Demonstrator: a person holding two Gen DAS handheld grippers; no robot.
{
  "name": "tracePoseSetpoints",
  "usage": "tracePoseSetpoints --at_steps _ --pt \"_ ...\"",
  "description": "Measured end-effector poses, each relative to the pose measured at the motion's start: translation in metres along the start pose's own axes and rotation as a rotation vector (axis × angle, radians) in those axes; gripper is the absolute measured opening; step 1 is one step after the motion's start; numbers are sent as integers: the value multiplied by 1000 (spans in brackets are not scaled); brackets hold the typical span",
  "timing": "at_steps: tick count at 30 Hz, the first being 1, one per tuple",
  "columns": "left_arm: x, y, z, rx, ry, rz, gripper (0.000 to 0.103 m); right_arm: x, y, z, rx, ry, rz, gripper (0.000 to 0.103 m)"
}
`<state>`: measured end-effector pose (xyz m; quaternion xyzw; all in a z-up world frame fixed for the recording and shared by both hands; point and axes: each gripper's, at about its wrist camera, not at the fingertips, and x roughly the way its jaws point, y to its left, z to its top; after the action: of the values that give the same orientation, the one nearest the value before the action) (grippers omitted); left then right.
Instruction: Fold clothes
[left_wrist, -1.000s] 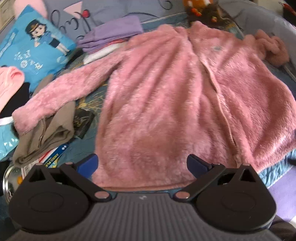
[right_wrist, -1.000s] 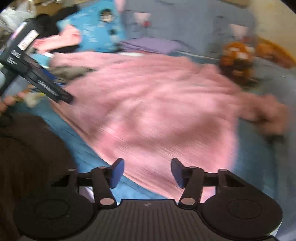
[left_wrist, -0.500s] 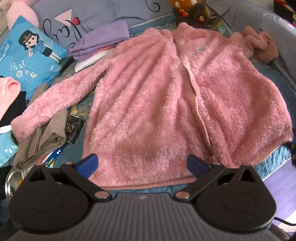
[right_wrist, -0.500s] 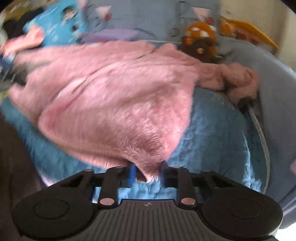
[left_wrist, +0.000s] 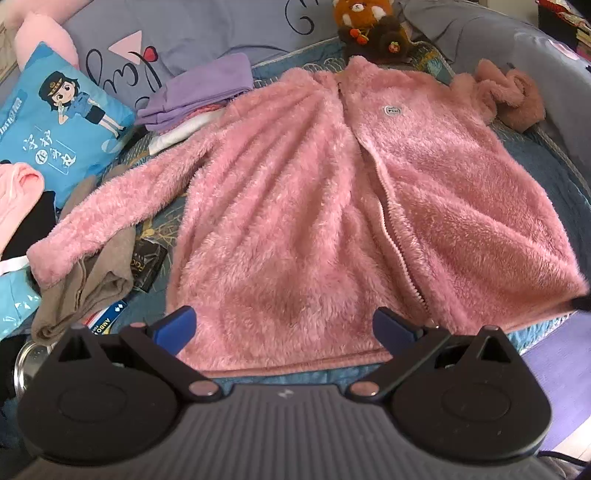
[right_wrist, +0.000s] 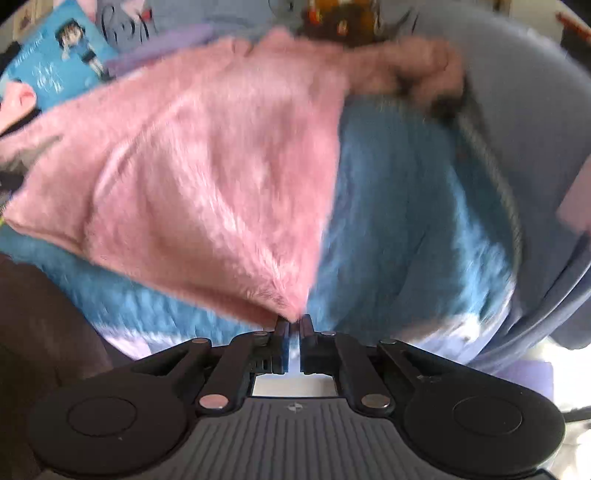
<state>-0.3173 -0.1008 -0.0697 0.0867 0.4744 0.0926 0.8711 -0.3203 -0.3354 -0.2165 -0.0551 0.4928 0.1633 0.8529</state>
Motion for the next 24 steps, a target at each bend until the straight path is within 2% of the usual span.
tracePoseSetpoints --at_steps 4,7,11,14,16,18,21,22,24 --pt "-3 4 -4 -3 -8 1 103 -12 8 -5 -70 0 -23 21" --pt "3 6 -4 -28 5 -1 103 -37 1 -1 -35 -54 -31 31" --pt "12 5 -1 -23 -16 -7 103 -65 7 18 -56 -170 -8 46" --pt "21 8 2 -40 -40 -26 103 -67 30 41 -153 -249 52 60" --pt "26 12 2 -37 -51 -53 103 -57 50 55 -214 -258 116 61" --pt "29 16 -2 -11 -50 -119 103 -41 70 63 -248 -228 197 60" --pt "32 29 -16 -24 -36 -308 103 -24 89 60 -223 -192 315 54" --pt "32 34 -21 -45 -37 -368 103 -20 94 55 -204 -183 341 52" --pt "34 43 -25 -83 -44 -438 103 -11 103 46 -190 -182 342 47"
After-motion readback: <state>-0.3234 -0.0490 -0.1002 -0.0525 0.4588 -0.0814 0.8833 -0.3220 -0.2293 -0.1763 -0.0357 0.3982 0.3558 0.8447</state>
